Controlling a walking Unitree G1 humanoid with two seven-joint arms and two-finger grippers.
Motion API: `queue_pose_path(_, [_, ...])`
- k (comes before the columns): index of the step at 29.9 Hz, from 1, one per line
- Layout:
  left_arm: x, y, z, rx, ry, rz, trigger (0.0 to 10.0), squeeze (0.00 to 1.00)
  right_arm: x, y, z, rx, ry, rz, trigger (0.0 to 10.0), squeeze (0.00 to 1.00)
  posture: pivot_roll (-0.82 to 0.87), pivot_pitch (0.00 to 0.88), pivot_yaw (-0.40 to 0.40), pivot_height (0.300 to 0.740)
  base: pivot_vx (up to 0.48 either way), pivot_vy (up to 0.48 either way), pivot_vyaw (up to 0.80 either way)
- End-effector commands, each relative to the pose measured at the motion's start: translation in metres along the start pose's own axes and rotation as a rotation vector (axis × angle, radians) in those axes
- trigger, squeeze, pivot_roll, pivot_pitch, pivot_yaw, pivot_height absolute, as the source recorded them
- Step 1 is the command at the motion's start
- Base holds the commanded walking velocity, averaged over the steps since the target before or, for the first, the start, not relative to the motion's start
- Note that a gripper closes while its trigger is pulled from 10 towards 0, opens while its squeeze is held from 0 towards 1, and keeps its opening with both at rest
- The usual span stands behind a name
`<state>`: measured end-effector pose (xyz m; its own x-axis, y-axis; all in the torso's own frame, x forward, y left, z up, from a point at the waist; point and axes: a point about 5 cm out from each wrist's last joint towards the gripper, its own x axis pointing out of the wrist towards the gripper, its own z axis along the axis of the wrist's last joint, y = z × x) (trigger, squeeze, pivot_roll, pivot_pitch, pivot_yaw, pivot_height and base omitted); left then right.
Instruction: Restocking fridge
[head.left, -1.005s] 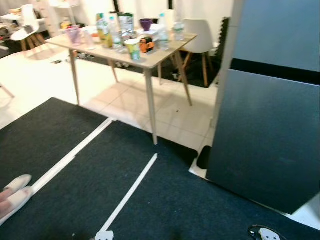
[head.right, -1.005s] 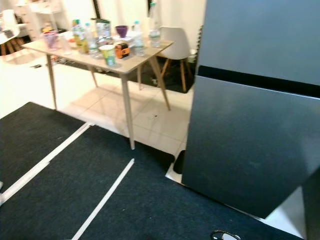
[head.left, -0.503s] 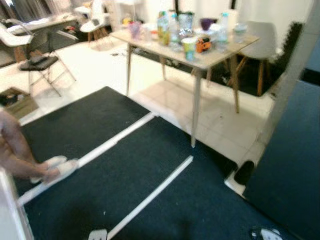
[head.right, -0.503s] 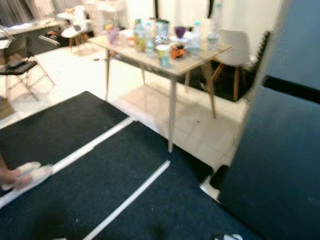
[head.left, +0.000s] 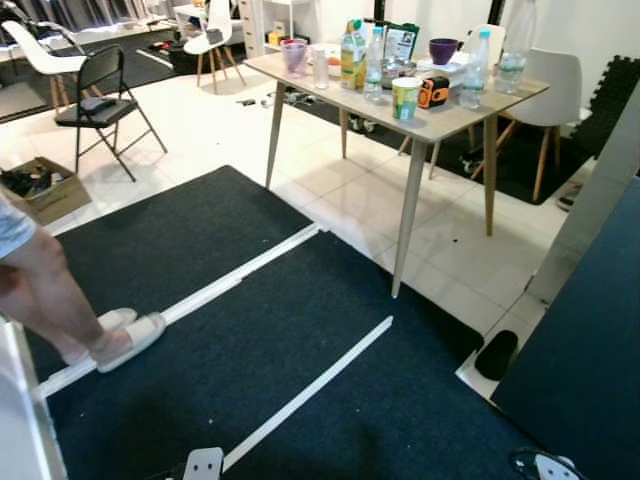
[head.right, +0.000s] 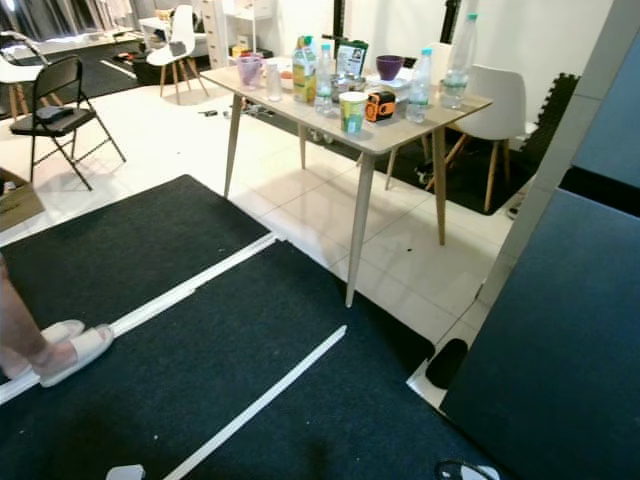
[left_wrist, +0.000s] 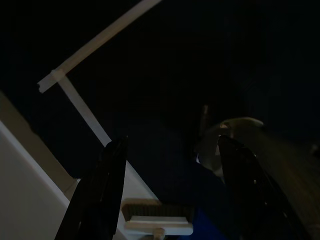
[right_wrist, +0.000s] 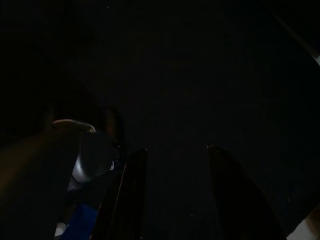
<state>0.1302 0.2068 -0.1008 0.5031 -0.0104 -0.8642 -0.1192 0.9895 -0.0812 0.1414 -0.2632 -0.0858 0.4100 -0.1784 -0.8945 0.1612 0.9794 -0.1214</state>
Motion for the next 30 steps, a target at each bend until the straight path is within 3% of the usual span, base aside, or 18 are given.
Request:
queue_pose_path(1, [-0.002,0.007,-0.003,-0.017,0.013,0.023,10.0,0.00,0.000,0.006,-0.005,0.023,0.021,0.004,10.0,0.00,-0.02,0.000,0.019,0.740,0.000,0.000,0.00])
queue_pose_path(7, [0.000,0.007,0.008,-0.056,-0.015,0.030,10.0,0.00,0.001,0.007,-0.004,0.059,0.016,-0.009,10.0,0.00,-0.03,0.000,0.027,0.740,0.000,0.000,0.00])
queue_pose_path(11, [0.003,0.002,0.016,-0.021,-0.024,0.011,10.0,0.00,0.001,0.005,0.003,0.066,-0.001,-0.016,10.0,0.00,-0.03,0.000,0.018,0.740,0.000,0.000,0.00])
queue_pose_path(22, [0.004,-0.005,0.016,-0.028,-0.019,-0.011,10.0,0.00,0.001,0.002,0.003,0.064,0.012,-0.029,10.0,0.00,-0.03,0.000,0.010,0.740,0.052,0.000,0.00])
queue_pose_path(30, [0.004,-0.006,0.010,-0.018,0.000,-0.018,10.0,0.00,0.000,0.001,-0.001,0.064,0.014,-0.034,10.0,0.00,-0.04,0.000,0.016,0.740,0.302,0.000,-0.63])
